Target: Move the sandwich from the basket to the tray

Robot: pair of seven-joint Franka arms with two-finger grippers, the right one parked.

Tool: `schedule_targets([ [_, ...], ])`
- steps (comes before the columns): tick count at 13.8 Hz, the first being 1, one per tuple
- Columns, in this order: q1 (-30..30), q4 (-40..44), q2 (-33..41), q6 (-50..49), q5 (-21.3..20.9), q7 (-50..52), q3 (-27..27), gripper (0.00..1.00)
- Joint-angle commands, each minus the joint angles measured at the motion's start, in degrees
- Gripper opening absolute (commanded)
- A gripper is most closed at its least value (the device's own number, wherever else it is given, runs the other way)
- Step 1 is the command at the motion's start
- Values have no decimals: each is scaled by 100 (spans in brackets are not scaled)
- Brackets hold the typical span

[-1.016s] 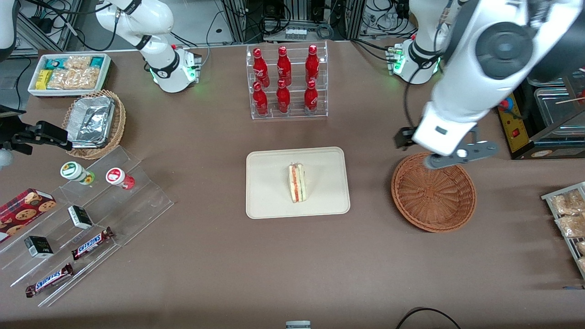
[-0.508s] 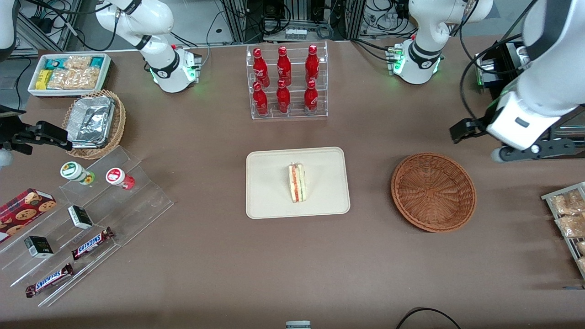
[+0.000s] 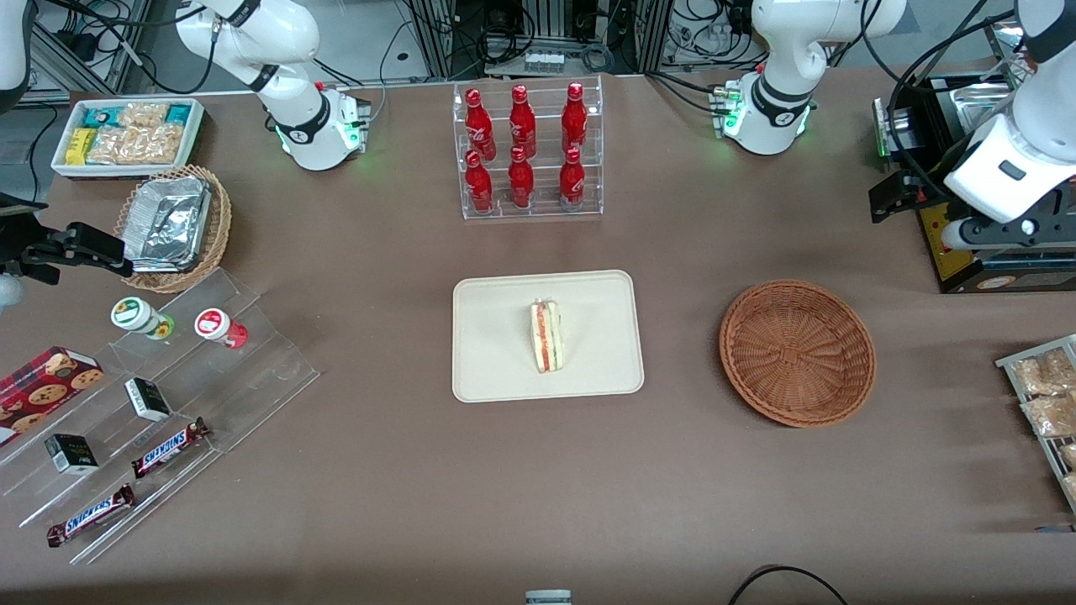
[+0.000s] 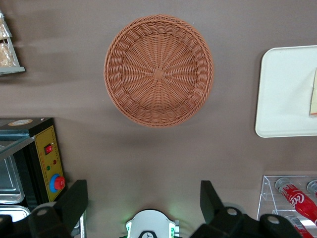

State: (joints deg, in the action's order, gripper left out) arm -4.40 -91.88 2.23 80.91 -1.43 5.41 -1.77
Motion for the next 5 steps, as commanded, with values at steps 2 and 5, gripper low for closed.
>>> schedule_targets([
  [2,80,-67,67,135,91,-119,-95,100],
  [5,80,214,-109,144,99,-119,-113,100],
])
